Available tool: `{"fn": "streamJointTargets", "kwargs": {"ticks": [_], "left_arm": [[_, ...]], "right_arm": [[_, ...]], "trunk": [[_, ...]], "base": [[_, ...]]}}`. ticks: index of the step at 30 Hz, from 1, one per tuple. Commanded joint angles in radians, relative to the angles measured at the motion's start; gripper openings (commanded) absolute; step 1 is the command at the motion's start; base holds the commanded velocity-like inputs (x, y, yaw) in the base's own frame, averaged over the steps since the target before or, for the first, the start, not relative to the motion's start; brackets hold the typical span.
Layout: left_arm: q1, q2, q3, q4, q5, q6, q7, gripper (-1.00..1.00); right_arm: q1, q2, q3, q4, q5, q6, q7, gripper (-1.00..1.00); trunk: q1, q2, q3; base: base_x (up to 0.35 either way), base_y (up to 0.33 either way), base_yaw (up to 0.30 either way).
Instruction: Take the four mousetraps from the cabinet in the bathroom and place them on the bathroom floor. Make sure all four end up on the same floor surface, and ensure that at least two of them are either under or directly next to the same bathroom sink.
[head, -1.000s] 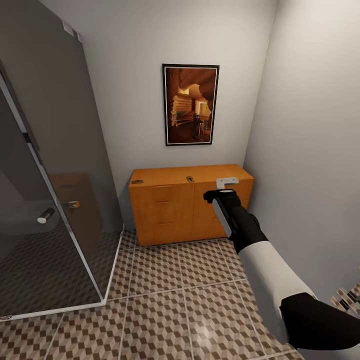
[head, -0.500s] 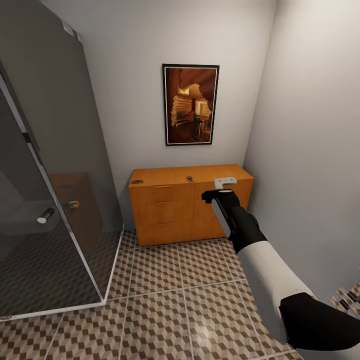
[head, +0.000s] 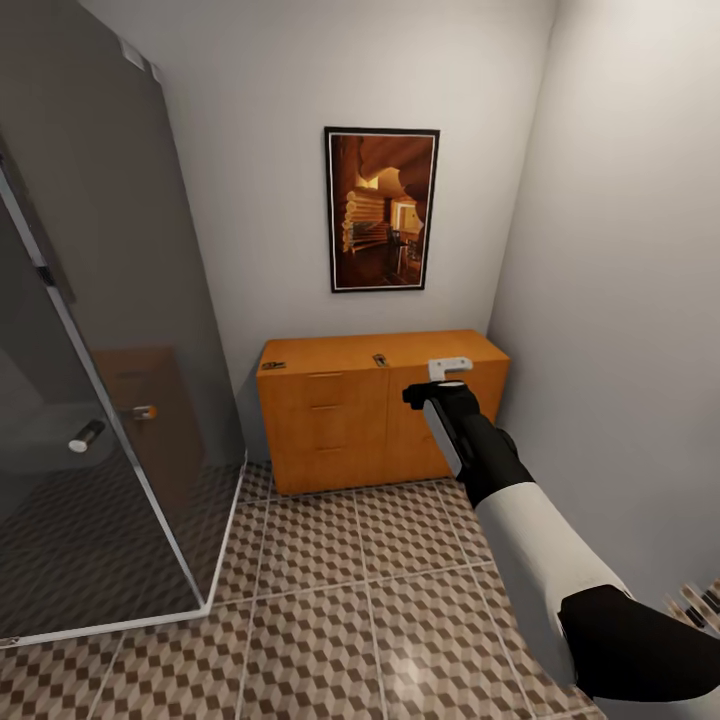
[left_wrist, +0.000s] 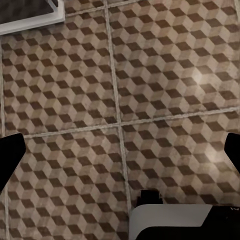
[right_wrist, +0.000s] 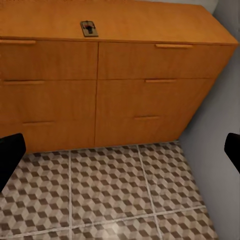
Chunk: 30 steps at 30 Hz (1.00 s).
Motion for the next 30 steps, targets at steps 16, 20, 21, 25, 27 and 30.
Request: {"fn": "streamJointTargets", "kwargs": {"ticks": [16,20,21,25,27,30], "left_arm": [[-0.001,0.008,-0.005,0.006,-0.002,-0.005,-0.006,1.0],[0.0,0.008,-0.005,0.006,-0.002,-0.005,-0.007,1.0],[0.0,0.008,-0.005,0.006,-0.002,-0.005,-0.007,1.0],[0.002,0.008,-0.005,0.006,-0.002,-0.005,-0.007,1.0],[0.002,0.008,-0.005,0.006,-0.002,-0.006,-0.007,1.0],[0.002,0.01,-0.005,0.006,-0.002,-0.007,-0.007,1.0]], "right_arm": [[-0.001,-0.002,0.002,0.001,-0.003,0.005,0.031,1.0],[-0.001,-0.002,0.002,0.002,-0.003,0.005,0.032,1.0],[-0.001,-0.002,0.002,0.002,-0.003,0.005,0.032,1.0],[-0.001,-0.002,0.003,0.003,-0.003,0.005,0.033,1.0],[-0.001,-0.001,0.003,0.004,-0.003,0.005,0.033,1.0],[0.0,0.0,0.004,0.006,-0.003,0.006,0.033,1.0]], "trunk": [[0.001,-0.002,-0.002],[0.001,-0.002,-0.002],[0.001,-0.002,-0.002],[0.001,-0.002,-0.002],[0.001,-0.002,-0.002],[0.001,-0.002,-0.002]], "base": [[0.319,0.0,0.0],[0.337,0.0,0.0],[0.338,0.0,0.0],[0.338,0.0,0.0],[0.338,0.0,0.0],[0.338,0.0,0.0]]}}
